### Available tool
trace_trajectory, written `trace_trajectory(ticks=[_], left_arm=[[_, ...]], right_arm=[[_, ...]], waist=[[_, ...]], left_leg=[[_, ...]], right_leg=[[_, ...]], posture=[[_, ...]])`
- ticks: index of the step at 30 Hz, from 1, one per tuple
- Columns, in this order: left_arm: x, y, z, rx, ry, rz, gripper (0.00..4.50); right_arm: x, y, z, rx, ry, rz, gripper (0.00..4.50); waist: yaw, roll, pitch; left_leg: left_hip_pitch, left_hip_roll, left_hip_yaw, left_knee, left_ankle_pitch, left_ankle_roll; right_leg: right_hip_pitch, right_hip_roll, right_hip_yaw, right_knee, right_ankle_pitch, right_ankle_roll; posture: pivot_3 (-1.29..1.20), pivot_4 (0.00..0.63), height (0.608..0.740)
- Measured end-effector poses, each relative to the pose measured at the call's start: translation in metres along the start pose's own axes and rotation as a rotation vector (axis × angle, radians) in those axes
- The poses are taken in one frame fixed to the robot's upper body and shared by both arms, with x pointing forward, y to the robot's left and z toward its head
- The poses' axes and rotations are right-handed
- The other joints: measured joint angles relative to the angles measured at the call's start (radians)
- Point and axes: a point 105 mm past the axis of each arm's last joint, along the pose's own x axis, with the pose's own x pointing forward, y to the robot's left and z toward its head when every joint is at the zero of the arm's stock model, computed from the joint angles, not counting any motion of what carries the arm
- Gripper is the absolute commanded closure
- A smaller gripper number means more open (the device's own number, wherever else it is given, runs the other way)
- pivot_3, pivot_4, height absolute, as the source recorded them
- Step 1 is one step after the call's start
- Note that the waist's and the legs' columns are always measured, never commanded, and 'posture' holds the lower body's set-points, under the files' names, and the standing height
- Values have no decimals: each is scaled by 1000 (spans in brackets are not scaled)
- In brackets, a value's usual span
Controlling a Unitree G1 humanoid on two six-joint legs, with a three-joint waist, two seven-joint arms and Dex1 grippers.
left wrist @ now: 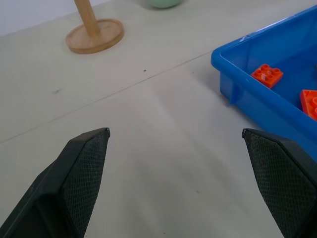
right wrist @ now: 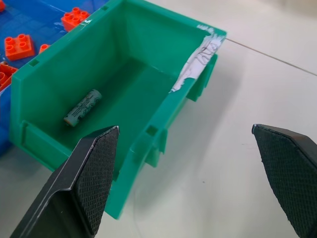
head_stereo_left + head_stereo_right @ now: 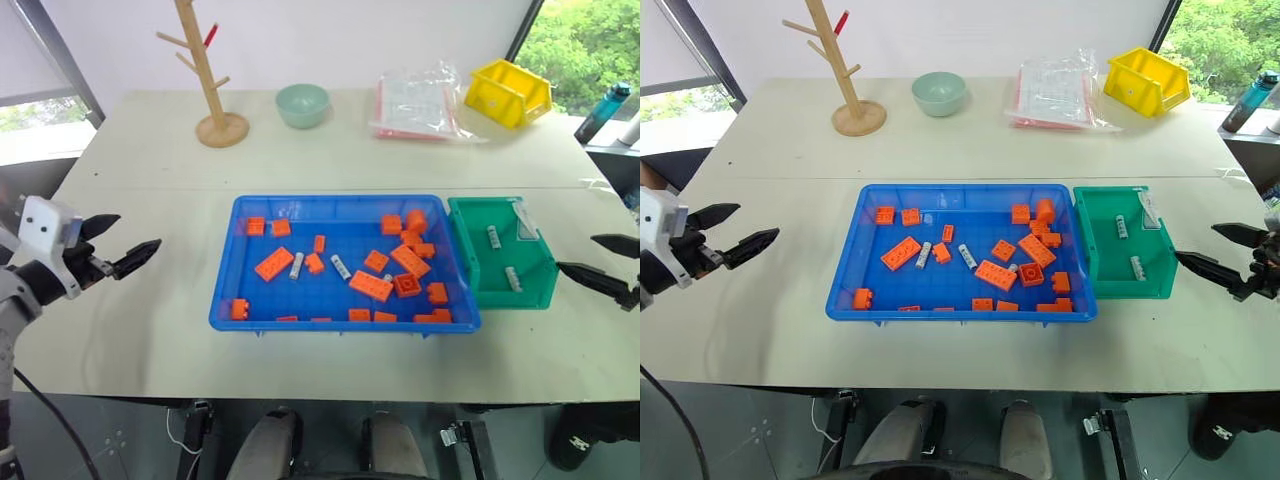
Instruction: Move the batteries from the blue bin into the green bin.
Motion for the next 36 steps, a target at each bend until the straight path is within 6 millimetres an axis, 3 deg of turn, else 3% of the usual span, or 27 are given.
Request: trace_trajectory(ticks=[9,17,19,21,28,32,36], left_arm=[[5,5,13,17,-38,31,0],[8,-4,10,-30,-64,0,0],[9,-6,13,-26,-68,-10,0],[11,-12,17,-43,-73,-43,0],[15,-46,44,-18,-89,-253,0],[15,-75,53,24,-79,-420,0],[10,-89,50,59,-43,-513,0]], right_arm=[[0,-1,-6,3,15,-11,77],[0,-2,-2,21,16,-9,77],[2,-1,2,12,10,-3,77],[9,5,18,-7,-26,30,77],[47,57,97,-153,-170,265,77],[92,116,134,-231,-224,466,77],[141,173,143,-236,-207,612,77]], waist=[[-1,0,0],[-1,0,0],[-1,0,0],[-2,0,0],[-8,1,1],[-12,1,1],[-17,1,1]], left_leg=[[0,0,0,0,0,0],[0,0,0,0,0,0],[0,0,0,0,0,0],[0,0,0,0,0,0],[0,1,0,0,0,0],[0,2,-1,-1,0,0],[-1,1,-2,-1,0,0]], right_leg=[[0,0,0,0,0,0],[0,0,0,0,0,0],[0,0,0,0,0,0],[0,0,0,0,0,0],[0,0,0,-1,0,0],[0,0,0,-1,0,0],[-1,0,0,-1,0,0]], posture=[[0,150,726],[0,150,726],[0,150,726],[0,150,726],[0,150,726],[0,150,726],[0,150,726]])
